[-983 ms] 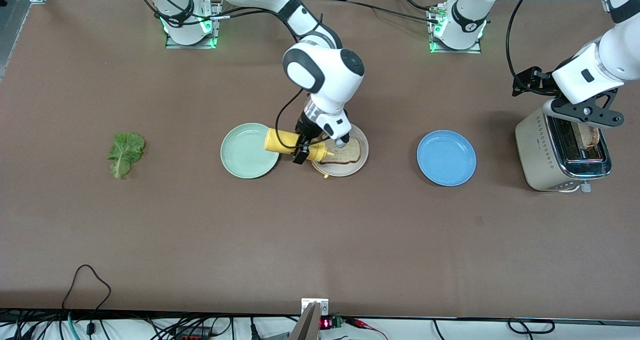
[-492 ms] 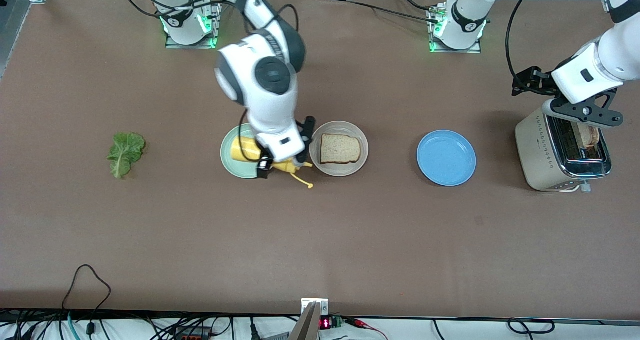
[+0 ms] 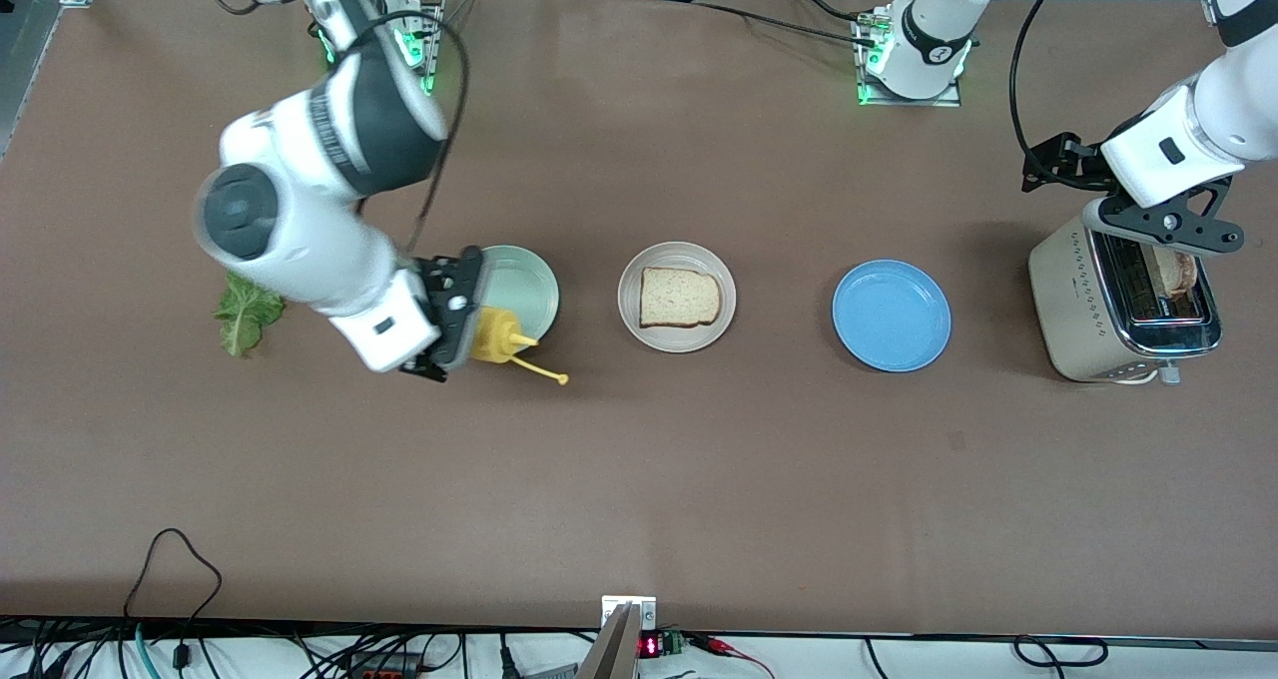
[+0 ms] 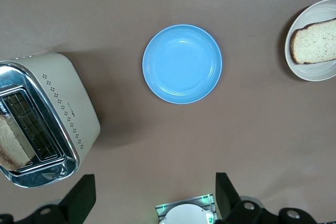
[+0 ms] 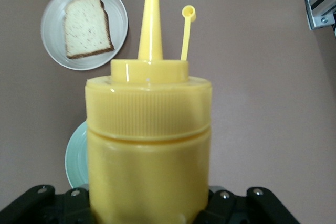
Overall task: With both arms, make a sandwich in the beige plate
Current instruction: 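Carry the bottle back and set it down beside the lettuce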
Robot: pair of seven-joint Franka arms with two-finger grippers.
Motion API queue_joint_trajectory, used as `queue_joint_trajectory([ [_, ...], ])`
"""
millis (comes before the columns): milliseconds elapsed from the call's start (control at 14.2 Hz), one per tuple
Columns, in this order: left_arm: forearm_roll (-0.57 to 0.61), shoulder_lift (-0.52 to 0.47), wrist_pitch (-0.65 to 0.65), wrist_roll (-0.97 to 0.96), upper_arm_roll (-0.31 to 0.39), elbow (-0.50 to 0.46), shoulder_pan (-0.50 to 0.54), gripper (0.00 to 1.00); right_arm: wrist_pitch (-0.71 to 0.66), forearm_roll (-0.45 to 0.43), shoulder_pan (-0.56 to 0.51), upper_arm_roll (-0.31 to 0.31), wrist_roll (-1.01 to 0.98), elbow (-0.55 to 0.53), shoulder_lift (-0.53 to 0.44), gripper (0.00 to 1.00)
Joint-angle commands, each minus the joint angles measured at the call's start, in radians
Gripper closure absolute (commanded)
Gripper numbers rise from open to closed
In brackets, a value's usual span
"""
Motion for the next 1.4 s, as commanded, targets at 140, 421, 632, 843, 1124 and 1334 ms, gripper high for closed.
queue_joint_trajectory([
  [140,-0.01,0.01,-0.019,-0.009,-0.002,0.025,0.001,0.0,0.007,0.29,-0.158,0.02,-0.277,-0.165,-0.08,0.69],
  [421,-0.008,0.008,-0.014,-0.01,-0.019,0.029,0.001,0.0,0.007,0.54,-0.268,0.019,-0.593,-0.34,-0.118,0.67],
  [632,-0.008,0.01,-0.016,-0.01,-0.018,0.028,0.009,0.0,0.005,0.69,-0.333,0.019,-0.802,-0.484,-0.143,0.67],
  [843,-0.008,0.013,-0.007,-0.01,-0.018,0.031,0.004,0.0,-0.006,0.828,-0.399,0.019,-1.057,-0.614,-0.144,0.67],
  [1124,-0.007,0.013,-0.011,-0.01,-0.021,0.032,0.001,0.0,-0.064,0.93,-0.475,0.019,-1.302,-0.726,-0.129,0.67],
  [1334,-0.007,0.015,-0.013,-0.01,-0.022,0.031,0.003,0.0,-0.142,0.959,-0.523,0.019,-1.451,-0.75,-0.071,0.67],
])
